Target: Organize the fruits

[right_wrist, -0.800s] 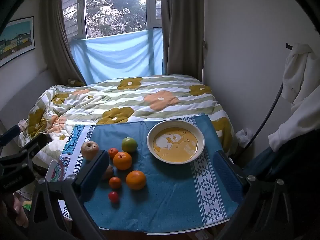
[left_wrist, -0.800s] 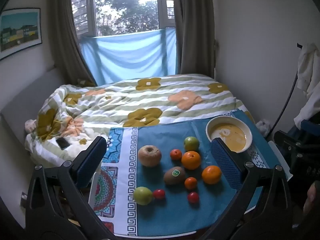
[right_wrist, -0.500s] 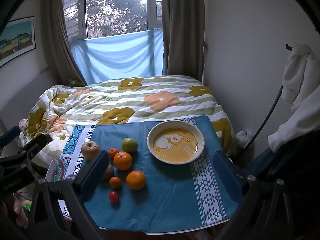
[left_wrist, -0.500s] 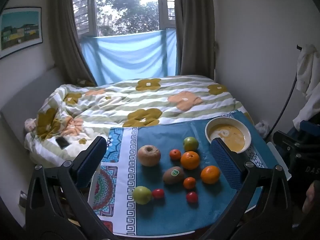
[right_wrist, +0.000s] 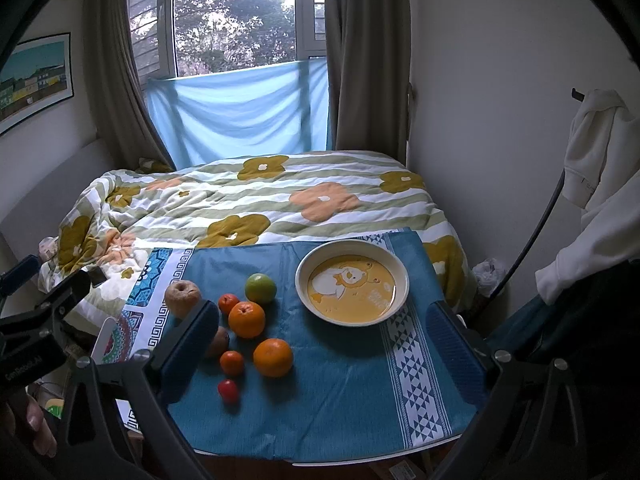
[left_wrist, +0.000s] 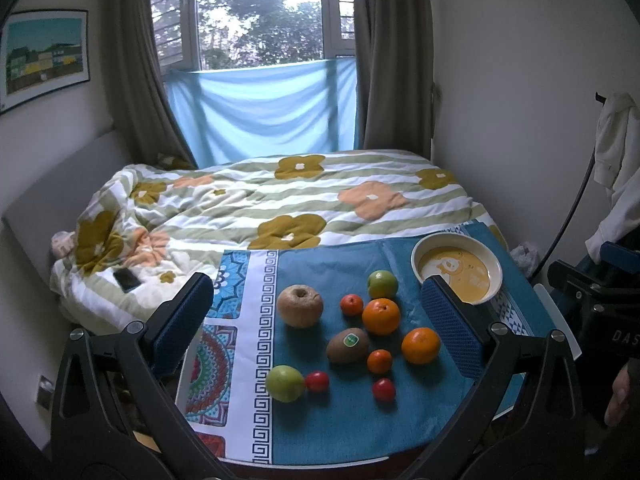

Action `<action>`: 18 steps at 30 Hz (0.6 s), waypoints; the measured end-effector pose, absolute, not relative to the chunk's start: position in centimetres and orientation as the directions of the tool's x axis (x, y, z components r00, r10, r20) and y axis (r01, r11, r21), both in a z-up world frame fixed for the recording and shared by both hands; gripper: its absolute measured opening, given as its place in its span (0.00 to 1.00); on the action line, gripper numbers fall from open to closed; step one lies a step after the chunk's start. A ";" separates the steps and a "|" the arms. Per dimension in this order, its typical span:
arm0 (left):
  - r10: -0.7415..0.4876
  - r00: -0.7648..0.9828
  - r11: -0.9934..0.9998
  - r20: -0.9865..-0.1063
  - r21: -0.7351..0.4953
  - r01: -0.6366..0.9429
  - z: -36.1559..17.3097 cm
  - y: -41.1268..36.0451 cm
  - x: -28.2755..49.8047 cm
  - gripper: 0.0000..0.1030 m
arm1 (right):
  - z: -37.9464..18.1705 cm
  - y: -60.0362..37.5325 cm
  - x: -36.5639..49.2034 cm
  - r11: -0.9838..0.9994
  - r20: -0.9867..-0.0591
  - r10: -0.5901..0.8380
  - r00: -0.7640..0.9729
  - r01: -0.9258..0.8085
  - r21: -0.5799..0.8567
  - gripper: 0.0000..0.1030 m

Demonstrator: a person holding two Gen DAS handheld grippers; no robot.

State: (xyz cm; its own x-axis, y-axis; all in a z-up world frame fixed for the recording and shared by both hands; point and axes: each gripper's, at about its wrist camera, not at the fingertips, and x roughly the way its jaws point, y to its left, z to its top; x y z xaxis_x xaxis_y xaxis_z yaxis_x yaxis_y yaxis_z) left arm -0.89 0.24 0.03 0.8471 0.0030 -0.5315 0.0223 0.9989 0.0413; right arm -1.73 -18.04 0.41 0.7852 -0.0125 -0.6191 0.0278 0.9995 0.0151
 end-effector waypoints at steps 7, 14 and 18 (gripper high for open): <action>0.007 0.849 0.999 -0.529 0.041 0.017 0.1 0.3 -1.3 1.00 | 0.4 -18.1 -2.0 1.000 -0.620 -0.010 0.784 0.026 0.016 1.00; 0.007 0.850 0.999 -0.526 0.044 0.019 0.2 0.3 -1.5 1.00 | 0.9 -17.4 -2.9 0.999 -0.616 -0.011 0.788 0.028 0.018 1.00; 0.009 0.851 0.999 -0.525 0.045 0.017 0.2 0.2 -1.6 1.00 | 1.0 -17.3 -3.0 0.999 -0.615 -0.011 0.788 0.028 0.018 1.00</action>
State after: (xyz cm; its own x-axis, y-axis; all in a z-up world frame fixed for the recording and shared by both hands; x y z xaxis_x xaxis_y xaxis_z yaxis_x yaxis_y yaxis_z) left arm -1.63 0.22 0.19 0.8513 0.0088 -0.5247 0.0172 0.9989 0.0445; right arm -3.05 -17.31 1.03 0.7885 -0.0110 -0.6150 0.0279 0.9995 0.0179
